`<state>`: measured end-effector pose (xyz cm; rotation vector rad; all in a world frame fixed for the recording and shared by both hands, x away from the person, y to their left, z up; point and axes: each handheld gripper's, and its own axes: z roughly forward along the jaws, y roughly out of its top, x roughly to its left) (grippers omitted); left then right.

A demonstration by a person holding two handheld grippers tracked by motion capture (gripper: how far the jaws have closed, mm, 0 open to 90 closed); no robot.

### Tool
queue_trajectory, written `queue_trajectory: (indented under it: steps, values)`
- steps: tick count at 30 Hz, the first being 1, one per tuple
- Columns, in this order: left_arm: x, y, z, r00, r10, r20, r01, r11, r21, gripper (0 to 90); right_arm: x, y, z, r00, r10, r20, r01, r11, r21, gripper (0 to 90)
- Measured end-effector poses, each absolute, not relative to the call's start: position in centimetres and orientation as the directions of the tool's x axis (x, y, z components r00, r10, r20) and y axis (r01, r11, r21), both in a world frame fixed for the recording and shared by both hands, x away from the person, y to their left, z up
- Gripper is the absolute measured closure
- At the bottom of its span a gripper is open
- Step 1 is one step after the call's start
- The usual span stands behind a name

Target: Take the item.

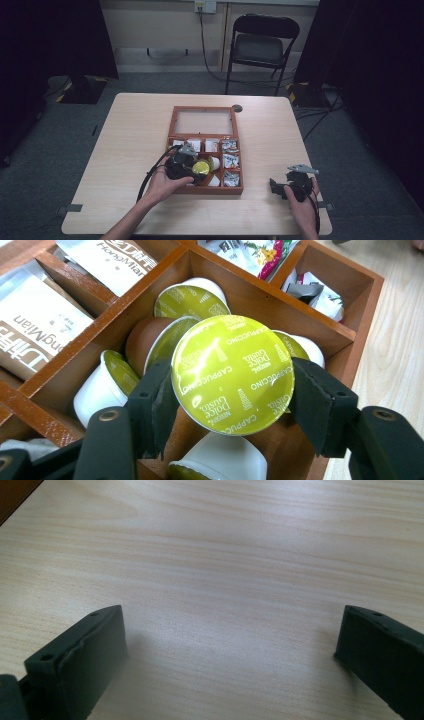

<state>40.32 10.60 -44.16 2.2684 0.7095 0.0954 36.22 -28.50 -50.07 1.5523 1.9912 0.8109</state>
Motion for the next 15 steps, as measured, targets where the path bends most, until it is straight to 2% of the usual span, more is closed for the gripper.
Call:
queue_trajectory:
  steps: [15]
  values:
    - [40.2, 11.3, -43.1, 0.839, 0.524, -0.147, 0.453, -0.524, 0.721, 38.2, 36.2, -28.5, -50.1, -0.236, 0.972, -0.017, 0.684, 0.178, 0.707, 0.0]
